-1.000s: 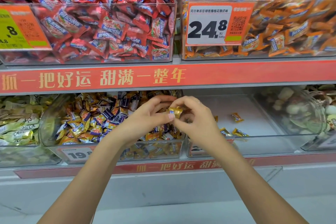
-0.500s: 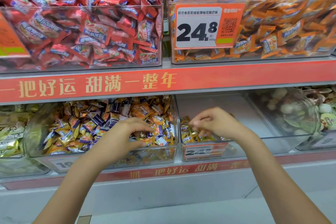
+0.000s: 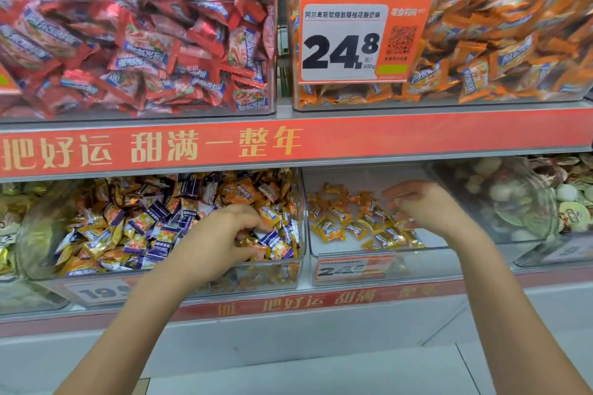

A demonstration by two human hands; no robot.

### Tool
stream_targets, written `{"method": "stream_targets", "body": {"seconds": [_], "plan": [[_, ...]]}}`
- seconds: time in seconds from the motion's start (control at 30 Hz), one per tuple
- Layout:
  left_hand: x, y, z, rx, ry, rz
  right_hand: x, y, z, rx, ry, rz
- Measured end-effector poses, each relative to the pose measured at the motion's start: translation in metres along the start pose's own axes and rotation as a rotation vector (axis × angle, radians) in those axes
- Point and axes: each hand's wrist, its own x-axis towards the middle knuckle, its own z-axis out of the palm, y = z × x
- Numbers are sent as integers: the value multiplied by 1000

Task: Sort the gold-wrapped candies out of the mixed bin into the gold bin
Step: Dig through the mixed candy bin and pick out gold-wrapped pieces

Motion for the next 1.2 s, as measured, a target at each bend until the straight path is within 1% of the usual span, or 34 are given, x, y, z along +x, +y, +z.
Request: {"method": "stream_targets", "body": {"seconds": [0.1,0.17,0.23,0.3,0.37,0.47,0.5,0.57,0.63,0.73,0.8,0.9,0.93,1.0,1.1,1.2], "plan": [[3,3,3,-13,-2,12,-8,-12,5,60,-69,-38],[8,5,4,-36,-33,17,-15,-21,11,103,-119,-87],[12,8,6,-55,-58,27,-23,-28,17,139,-141,-140],[13,10,8,-84,-42,7,-33,-33,23,171,-154,-182],[11,12,8,-145,15,-39,-43,-35,29,202,-111,-249],[6,14,3,-322,138,-137,-61,-43,40,243,-20,-376],[5,13,0,-358,188,-155,-67,-48,45,252,-16,-428],[6,12,-4,-335,264,-170,-79,-58,58,228,-39,-521],[6,10,-8,-242,290,-165,-87,-65,72,129,-75,-596],[3,5,-13,-138,333,-181,-88,-71,96,-135,-193,-659],[-1,1,-16,-116,363,-213,-84,-75,112,-344,-304,-645],[-11,-6,-20,-82,326,-236,-82,-84,131,-673,-416,-579],[-15,-9,-22,-62,307,-228,-82,-87,134,-742,-445,-558],[-24,-13,-24,-52,250,-200,-81,-91,138,-772,-506,-513],[-36,-17,-28,-124,121,-180,-79,-95,140,-719,-560,-474],[-43,-20,-31,-125,75,-130,-77,-99,140,-789,-610,-454]]}}
